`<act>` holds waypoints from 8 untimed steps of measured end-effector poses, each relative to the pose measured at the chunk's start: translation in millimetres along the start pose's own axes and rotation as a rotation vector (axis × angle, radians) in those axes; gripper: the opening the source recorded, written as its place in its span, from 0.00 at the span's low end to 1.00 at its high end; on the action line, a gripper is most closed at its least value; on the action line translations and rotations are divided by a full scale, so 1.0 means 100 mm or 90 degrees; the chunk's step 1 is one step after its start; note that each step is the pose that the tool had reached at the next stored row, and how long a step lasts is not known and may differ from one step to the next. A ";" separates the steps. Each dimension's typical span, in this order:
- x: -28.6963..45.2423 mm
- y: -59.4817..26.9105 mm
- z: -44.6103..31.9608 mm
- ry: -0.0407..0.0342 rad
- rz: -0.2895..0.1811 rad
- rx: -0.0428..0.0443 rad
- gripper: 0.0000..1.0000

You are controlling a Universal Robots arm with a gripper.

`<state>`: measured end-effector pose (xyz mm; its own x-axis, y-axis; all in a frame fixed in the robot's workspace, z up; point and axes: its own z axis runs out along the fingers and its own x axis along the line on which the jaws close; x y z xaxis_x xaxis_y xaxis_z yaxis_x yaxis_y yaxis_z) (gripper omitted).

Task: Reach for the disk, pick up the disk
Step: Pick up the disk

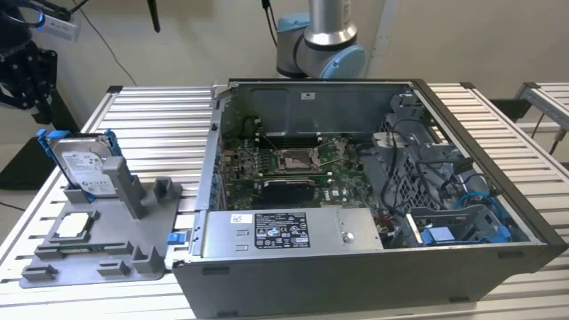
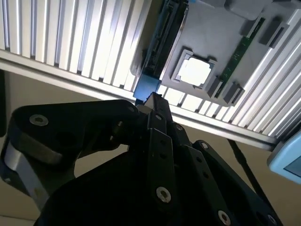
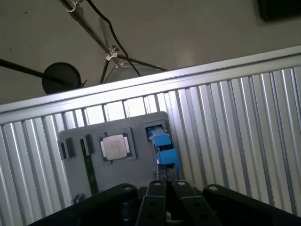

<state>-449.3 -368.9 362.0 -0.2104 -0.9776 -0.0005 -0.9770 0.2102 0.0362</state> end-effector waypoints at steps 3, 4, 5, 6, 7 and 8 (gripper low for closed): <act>0.000 -0.002 0.024 0.0000 -0.003 0.0003 0.00; -0.001 -0.003 0.044 0.0000 -0.005 0.0006 0.00; -0.002 -0.003 0.061 0.0001 -0.009 0.0007 0.00; -0.003 -0.003 0.080 0.0003 -0.016 0.0009 0.00; -0.005 -0.003 0.096 0.0005 -0.022 0.0009 0.00; -0.006 -0.004 0.114 0.0008 -0.030 0.0011 0.00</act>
<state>-449.2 -368.3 350.5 -0.1648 -0.9863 -0.0009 -0.9857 0.1647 0.0345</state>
